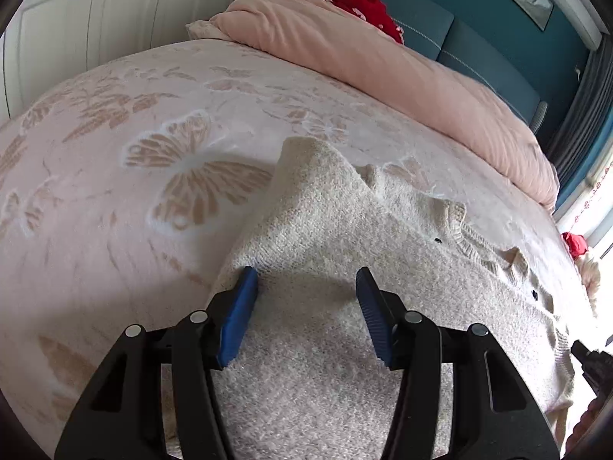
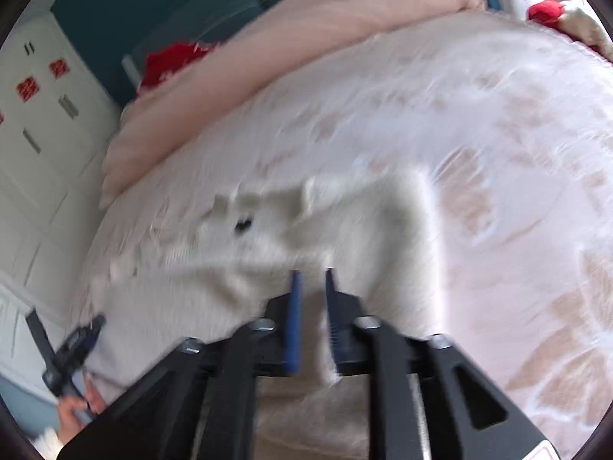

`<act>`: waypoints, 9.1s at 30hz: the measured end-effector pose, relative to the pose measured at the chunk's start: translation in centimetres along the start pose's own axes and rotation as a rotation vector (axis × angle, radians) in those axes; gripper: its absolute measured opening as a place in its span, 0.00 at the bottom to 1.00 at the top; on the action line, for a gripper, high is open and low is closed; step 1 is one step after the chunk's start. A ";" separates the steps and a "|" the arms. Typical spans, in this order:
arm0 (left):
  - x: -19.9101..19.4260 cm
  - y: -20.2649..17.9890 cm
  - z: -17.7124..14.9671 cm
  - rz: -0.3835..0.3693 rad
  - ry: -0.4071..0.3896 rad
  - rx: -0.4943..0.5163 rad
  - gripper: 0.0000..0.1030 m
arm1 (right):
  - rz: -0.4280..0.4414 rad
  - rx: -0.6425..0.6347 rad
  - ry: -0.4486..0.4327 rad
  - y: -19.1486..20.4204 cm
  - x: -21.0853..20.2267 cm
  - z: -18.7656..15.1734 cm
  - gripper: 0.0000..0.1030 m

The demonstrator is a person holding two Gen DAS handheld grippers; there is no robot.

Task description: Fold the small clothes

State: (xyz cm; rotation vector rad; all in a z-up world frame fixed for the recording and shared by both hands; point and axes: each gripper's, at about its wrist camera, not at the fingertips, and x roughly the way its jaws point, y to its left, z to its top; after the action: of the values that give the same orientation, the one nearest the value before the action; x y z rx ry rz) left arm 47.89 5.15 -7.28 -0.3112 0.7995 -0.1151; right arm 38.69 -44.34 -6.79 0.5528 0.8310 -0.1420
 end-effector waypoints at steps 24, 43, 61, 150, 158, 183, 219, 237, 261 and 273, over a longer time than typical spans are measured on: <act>0.7 -1.6 -0.9 0.037 -0.021 0.099 0.64 | -0.037 -0.135 0.054 1.2 2.8 -1.9 0.00; -21.7 10.1 -10.6 -0.112 0.212 -0.138 0.93 | -0.028 -0.035 0.217 -6.4 -21.5 -24.2 0.53; -24.0 8.3 -18.5 -0.184 0.331 -0.343 0.10 | 0.167 0.262 0.171 -5.0 -19.7 -27.8 0.10; -15.8 -6.4 -13.2 -0.027 0.361 0.170 0.47 | 0.141 -0.349 0.226 12.0 -9.2 -23.9 0.01; -15.3 -2.5 -11.1 -0.055 0.361 0.136 0.40 | 0.016 -0.066 0.085 -1.9 -16.4 -18.0 0.11; -25.0 -2.4 -19.5 0.057 0.322 0.235 0.59 | 0.105 -0.131 0.117 1.0 -24.7 -27.6 0.12; -22.3 -4.8 -22.5 0.117 0.379 0.291 0.66 | -0.064 -0.047 0.184 -1.6 -21.1 -24.0 0.03; -30.7 8.2 -19.4 0.113 0.221 -0.172 0.85 | 0.065 0.202 0.180 -10.3 -25.1 -29.4 0.54; -29.7 11.1 -20.2 0.005 0.241 -0.388 0.67 | -0.131 -0.078 0.018 -0.4 -28.2 -26.3 0.26; -26.6 10.6 -21.0 0.008 0.325 -0.341 0.68 | -0.221 -0.149 0.008 0.1 -27.5 -23.2 0.37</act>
State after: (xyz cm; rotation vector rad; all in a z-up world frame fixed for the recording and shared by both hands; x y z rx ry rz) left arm 14.19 16.18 -6.10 -0.6224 1.1446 -0.0203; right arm 4.89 -34.78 0.79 0.3207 0.9016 -0.2773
